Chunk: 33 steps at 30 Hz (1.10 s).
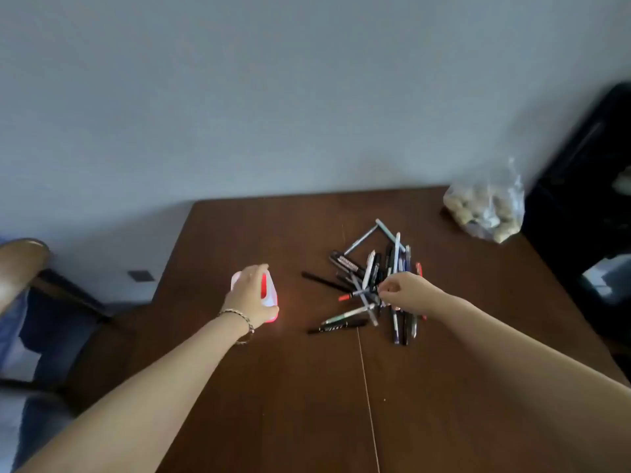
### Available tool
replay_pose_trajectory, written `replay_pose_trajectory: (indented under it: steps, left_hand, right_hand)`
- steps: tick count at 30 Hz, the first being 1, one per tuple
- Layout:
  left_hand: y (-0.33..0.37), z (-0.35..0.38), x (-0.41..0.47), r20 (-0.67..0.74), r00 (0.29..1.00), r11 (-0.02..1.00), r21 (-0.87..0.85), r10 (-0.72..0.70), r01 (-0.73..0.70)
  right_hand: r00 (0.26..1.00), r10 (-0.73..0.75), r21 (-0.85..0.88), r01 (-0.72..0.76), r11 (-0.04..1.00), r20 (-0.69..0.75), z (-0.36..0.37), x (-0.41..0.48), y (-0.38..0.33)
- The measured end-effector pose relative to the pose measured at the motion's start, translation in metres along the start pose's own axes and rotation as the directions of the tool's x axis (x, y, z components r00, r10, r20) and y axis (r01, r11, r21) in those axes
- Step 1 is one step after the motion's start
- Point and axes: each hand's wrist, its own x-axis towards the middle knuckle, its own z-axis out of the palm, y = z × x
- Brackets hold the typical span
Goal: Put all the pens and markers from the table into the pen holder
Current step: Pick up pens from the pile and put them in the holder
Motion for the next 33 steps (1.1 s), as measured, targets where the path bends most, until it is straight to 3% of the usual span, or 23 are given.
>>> replay_pose_trajectory:
  steps: [3,6,10,16,20,24,29,33]
  left_hand:
    - [-0.03,-0.003,0.022,-0.022,0.997,0.996,0.033,-0.079,0.079]
    - [-0.054,0.0,0.047,0.059,0.989,0.989,0.069,-0.136,0.132]
    - [-0.075,0.013,0.062,0.196,0.97,0.975,-0.145,-0.141,0.17]
    - [-0.069,0.031,0.032,0.062,0.995,0.962,-0.256,-0.083,0.097]
    - [-0.044,0.043,-0.002,-0.03,0.996,0.933,-0.353,-0.088,0.072]
    - [-0.043,0.053,-0.02,-0.039,0.991,0.926,-0.362,-0.126,0.103]
    - [-0.044,0.057,-0.031,-0.047,0.987,0.919,-0.375,-0.153,0.124]
    - [-0.045,0.058,-0.032,-0.031,0.987,0.901,-0.413,-0.159,0.132]
  right_hand:
    - [0.998,0.064,0.002,-0.064,0.998,0.019,0.02,0.009,0.011]
    - [0.995,0.096,0.032,-0.097,0.995,0.013,0.039,0.013,0.019]
    - [0.994,0.107,-0.029,-0.108,0.994,-0.029,0.061,0.017,0.036]
    - [1.0,-0.018,-0.368,0.02,0.93,0.008,0.089,0.043,0.047]
    - [0.979,-0.2,-0.596,0.189,0.78,0.049,0.112,0.08,0.036]
    - [0.953,-0.302,-0.765,0.191,0.615,-0.005,0.122,0.102,0.027]
    - [0.948,-0.308,-0.822,0.237,0.518,0.08,0.128,0.108,0.026]
    - [0.95,-0.299,-0.739,0.266,0.619,0.092,0.128,0.104,0.015]
